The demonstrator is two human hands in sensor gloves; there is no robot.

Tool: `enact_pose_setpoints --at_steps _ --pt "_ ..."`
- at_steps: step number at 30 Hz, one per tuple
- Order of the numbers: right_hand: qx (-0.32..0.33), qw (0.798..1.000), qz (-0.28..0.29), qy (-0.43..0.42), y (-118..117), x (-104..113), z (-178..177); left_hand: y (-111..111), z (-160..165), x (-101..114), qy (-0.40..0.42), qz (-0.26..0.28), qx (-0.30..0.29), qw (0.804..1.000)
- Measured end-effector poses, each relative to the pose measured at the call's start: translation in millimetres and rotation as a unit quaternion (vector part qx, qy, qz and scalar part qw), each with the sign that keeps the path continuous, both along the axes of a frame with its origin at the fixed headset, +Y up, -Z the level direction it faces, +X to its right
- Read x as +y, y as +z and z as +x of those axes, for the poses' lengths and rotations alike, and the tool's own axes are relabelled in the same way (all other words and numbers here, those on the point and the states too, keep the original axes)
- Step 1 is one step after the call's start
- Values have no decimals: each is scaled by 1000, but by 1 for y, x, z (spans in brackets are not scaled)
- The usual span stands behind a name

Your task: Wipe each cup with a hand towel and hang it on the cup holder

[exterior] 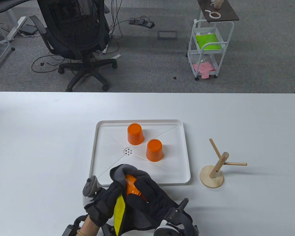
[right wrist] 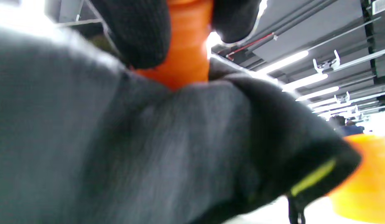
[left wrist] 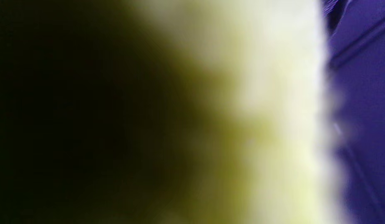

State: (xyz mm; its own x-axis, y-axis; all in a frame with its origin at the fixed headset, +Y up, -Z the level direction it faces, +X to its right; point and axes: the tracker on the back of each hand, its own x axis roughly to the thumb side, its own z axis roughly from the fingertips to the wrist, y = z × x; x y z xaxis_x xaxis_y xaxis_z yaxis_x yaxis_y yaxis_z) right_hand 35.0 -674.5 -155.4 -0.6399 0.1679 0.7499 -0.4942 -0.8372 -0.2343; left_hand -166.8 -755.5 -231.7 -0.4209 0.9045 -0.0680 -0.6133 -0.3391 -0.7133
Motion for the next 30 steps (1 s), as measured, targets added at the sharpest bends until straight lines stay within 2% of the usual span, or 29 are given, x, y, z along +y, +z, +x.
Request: enact_pose_setpoints --at_steps 3,6,8,10,13,14,15,17,18,19,20,21,23,25,30 --pt "-8 1000 -9 -3 -3 -1 0 -1 -2 3 -8 25 17 1000" --pt "-9 998 -43 -41 -8 -2 2 2 -5 14 -23 75 48 996" --pt "5 993 -81 -82 -13 -3 5 6 -7 23 -51 127 78 988" --pt "24 983 -132 -128 -19 -5 9 13 -8 32 -93 194 119 969" --pt "48 952 -224 -202 -30 -14 16 27 -8 46 -171 311 201 913" --pt "54 935 -264 -232 -35 -19 18 33 -7 52 -207 365 226 879" --pt "60 919 -295 -253 -38 -22 20 36 -5 55 -230 400 238 855" --pt "75 859 -398 -314 -47 -35 24 47 0 61 -286 482 266 785" --pt "69 832 -438 -332 -49 -40 25 50 3 64 -308 508 269 758" --pt "68 795 -488 -354 -51 -46 27 54 6 65 -334 539 269 725" --pt "63 775 -516 -360 -52 -50 28 56 8 65 -349 558 269 704" --pt "51 743 -563 -359 -52 -55 30 59 12 65 -363 578 265 681" --pt "45 723 -591 -355 -53 -60 32 61 16 65 -370 592 256 669" --pt "35 722 -596 -349 -53 -60 34 61 18 65 -377 593 251 666" --pt "49 725 -588 -357 -52 -60 33 55 13 61 -361 558 259 701"
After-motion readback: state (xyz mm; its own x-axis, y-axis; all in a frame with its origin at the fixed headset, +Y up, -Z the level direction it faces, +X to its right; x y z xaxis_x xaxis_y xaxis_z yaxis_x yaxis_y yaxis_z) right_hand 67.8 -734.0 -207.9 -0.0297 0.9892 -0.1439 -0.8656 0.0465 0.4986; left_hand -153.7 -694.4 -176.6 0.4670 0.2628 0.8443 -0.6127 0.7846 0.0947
